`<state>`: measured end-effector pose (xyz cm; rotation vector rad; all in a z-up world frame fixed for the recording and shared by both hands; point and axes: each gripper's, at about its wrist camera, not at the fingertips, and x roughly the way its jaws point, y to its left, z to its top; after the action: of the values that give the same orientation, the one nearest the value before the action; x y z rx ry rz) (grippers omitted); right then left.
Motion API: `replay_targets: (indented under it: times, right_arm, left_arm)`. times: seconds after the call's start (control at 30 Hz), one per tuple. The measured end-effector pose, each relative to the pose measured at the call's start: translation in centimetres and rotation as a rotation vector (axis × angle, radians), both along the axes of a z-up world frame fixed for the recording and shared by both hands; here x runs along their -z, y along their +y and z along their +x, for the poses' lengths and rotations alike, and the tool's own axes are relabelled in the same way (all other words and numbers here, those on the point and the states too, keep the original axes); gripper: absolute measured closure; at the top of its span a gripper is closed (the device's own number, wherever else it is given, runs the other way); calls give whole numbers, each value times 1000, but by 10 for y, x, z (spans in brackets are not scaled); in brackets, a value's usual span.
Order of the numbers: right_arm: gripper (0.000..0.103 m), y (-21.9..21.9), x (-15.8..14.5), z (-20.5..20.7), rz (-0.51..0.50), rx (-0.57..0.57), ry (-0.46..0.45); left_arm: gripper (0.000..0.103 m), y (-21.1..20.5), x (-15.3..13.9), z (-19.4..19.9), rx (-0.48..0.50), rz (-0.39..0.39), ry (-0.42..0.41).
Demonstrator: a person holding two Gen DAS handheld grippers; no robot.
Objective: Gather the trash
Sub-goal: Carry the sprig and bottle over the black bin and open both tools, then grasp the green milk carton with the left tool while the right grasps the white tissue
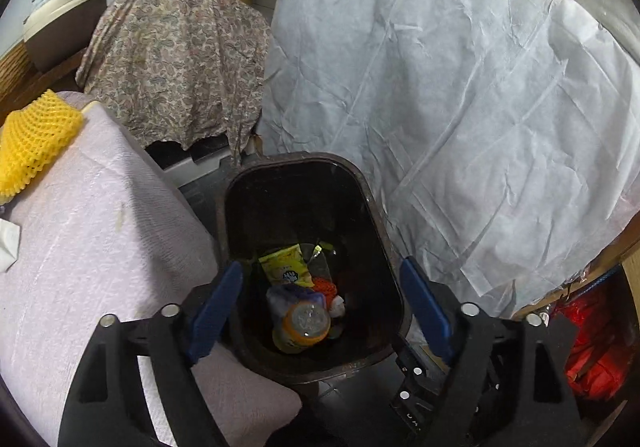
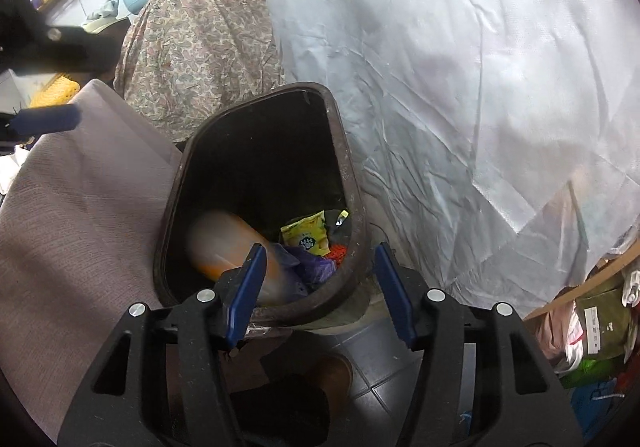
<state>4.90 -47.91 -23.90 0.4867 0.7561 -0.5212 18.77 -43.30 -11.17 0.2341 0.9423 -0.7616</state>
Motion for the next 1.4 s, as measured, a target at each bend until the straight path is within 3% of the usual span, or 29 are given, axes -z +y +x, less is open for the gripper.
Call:
replay_targets:
  times: [0.3,0.4,0.53,0.83,1.03,1.3,1.4]
  right_arm:
    - [45,21,-32,5,-41,-56,-37]
    - [38,33,-50,6,-63,-92,-61]
    - [37,58,-78,11,-106,-165,-92]
    - [33,125,-121,47,-98,-423,-137]
    - [33,167,-140,73,-112,-562,-141]
    - [33,197,-154,89,-135,-650,-129]
    - [33,203,-157,98,-141,-683,-126]
  left_arm:
    - [18,45,-26,-6,-40,-49,-17]
    - [17,71,-38,-15,-58,-56,-66]
    - [15,112,-53,-25,-73,-53,-134]
    - [13,226,-60,-15,-215,45,-231]
    - [13,310,-59,21,-371,130,-264]
    - [13,366,-61,103,-441,289,-234]
    - [13,366,-55,130,-420,347,-211]
